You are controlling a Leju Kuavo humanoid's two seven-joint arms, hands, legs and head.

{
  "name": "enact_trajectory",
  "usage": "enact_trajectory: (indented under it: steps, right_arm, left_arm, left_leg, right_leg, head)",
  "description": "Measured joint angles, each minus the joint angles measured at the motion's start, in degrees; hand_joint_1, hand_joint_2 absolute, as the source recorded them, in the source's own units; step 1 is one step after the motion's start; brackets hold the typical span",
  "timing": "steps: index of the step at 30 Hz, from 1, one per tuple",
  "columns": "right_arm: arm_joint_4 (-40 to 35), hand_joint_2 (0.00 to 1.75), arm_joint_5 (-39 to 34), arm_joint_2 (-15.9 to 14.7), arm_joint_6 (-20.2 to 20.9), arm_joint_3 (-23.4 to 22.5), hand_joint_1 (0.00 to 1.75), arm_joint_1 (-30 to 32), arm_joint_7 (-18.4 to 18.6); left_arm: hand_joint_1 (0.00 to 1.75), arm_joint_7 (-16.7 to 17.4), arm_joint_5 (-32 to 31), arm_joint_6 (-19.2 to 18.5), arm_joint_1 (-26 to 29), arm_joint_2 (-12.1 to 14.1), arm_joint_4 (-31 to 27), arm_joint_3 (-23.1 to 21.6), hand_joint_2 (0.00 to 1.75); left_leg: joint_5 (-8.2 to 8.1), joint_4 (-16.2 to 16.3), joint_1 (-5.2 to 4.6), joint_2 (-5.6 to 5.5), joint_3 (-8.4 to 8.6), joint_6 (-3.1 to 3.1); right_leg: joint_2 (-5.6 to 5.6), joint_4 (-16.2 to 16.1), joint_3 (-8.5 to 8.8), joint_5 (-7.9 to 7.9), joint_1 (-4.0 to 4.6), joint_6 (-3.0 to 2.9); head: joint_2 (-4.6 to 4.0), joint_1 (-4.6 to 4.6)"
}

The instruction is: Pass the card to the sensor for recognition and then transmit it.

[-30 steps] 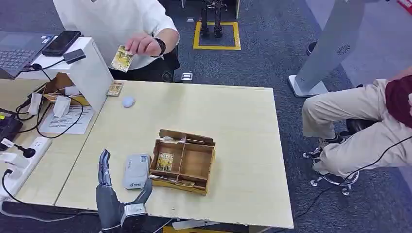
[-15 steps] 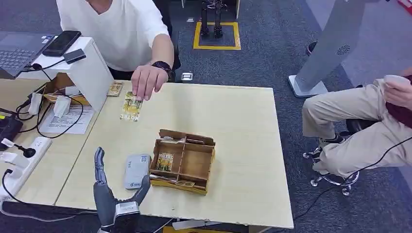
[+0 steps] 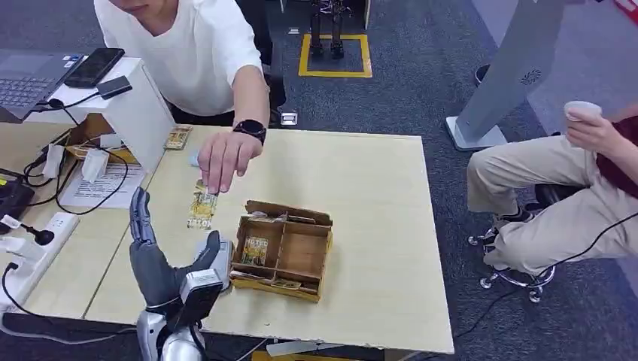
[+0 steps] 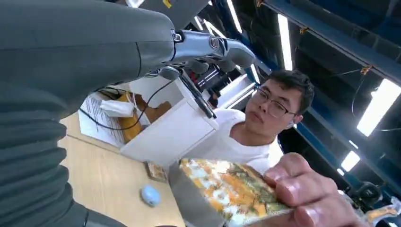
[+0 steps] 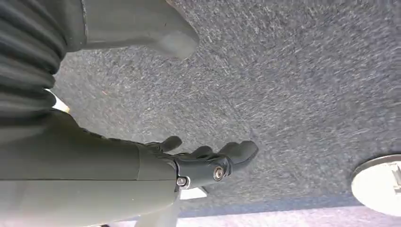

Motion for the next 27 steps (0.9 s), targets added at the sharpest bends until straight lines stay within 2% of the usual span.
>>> enact_trajectory:
  steps: [4, 10, 11, 12, 20, 27]
  right_arm:
    - [0.00, 1.75, 0.00, -0.13, 0.00, 1.18, 0.00, -0.46, 0.35]
    - [-0.02, 1.75, 0.39, -0.20, 0.00, 3.54, 0.00, -1.42, 1.44]
    - [0.00, 1.75, 0.48, -0.20, 0.00, 3.85, 0.00, -1.60, 1.66]
    - [0.00, 1.75, 0.50, -0.20, 0.00, 4.16, 0.00, -1.68, 1.84]
    - [0.00, 1.75, 0.70, -0.20, 0.00, 5.29, 0.00, -2.04, 2.16]
    - [0.00, 1.75, 0.83, -0.22, 0.00, 5.40, 0.00, -2.03, 2.19]
  left_arm:
    - [0.00, 0.29, -0.99, 0.00, -1.30, -0.07, 0.98, 1.33, 1.75]
    - [0.00, 1.27, -6.79, 0.00, -4.66, -0.31, 2.30, 4.07, 1.75]
    - [0.68, 1.27, -7.23, 0.00, -5.09, -0.35, 2.45, 4.42, 1.75]
    - [1.75, 1.27, -7.39, 0.02, -5.42, -0.40, 2.65, 4.59, 1.75]
    - [1.75, -2.45, -3.87, 0.02, -6.37, -0.44, 2.84, 5.20, 1.75]
    - [1.75, -3.21, -2.73, 0.02, -6.59, -0.46, 2.84, 5.25, 1.75]
  left_leg:
    - [0.00, 0.00, 0.00, 0.00, -0.01, 0.00]
    - [0.01, 0.00, 0.00, 0.00, -0.01, 0.00]
    - [0.01, 0.00, 0.00, 0.01, 0.00, -0.01]
    - [0.02, 0.00, 0.00, 0.00, 0.00, -0.01]
    - [0.01, 0.01, 0.00, 0.00, -0.03, -0.02]
    - [0.01, 0.01, 0.00, 0.00, -0.03, -0.02]
  right_leg:
    - [0.01, 0.00, -0.01, 0.00, 0.00, 0.00]
    - [0.00, 0.00, 0.00, 0.00, 0.00, 0.00]
    - [0.01, 0.00, 0.00, 0.00, 0.00, 0.00]
    - [0.01, 0.00, 0.00, 0.00, 0.00, 0.00]
    - [0.02, 0.01, -0.02, 0.00, 0.00, 0.00]
    - [0.02, 0.01, -0.02, 0.00, 0.00, 0.00]
  head:
    - [0.00, 0.02]
    - [0.00, 0.00]
    - [0.00, 0.02]
    - [0.00, -0.02]
    - [0.02, 0.00]
    - [0.00, 0.00]
